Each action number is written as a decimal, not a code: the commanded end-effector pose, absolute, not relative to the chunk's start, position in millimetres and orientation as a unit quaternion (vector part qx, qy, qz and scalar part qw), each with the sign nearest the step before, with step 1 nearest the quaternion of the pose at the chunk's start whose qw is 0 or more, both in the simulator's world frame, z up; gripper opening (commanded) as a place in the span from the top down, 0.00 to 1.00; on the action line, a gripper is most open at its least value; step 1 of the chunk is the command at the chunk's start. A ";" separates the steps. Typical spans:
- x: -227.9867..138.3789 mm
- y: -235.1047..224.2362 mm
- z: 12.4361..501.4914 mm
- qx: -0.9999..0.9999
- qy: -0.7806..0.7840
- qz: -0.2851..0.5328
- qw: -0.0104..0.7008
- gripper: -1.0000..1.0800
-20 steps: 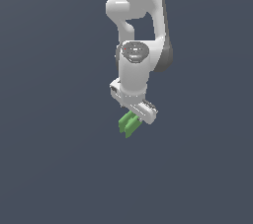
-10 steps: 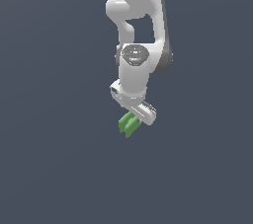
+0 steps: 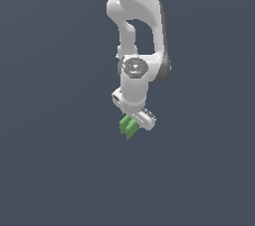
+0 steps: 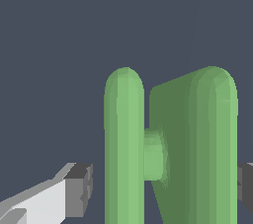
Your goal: Pick up the object and move it to a goal position.
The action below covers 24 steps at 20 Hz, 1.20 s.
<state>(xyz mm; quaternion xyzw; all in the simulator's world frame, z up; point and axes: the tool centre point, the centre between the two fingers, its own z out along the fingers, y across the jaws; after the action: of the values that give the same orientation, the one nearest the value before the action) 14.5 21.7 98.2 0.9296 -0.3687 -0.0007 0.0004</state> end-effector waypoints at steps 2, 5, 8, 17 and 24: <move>15.8 21.7 95.7 0.929 -0.369 0.000 0.000 0.04; 15.8 21.7 95.7 0.929 -0.369 0.000 0.000 1.00; 15.8 21.7 95.7 0.929 -0.369 0.000 0.000 1.00; 13.4 24.9 98.6 0.930 -0.369 0.000 0.000 1.00; -2.8 43.1 116.0 0.930 -0.369 0.000 0.000 1.00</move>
<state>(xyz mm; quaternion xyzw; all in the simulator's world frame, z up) 1.3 37.6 110.6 0.9294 -0.3690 -0.0005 0.0002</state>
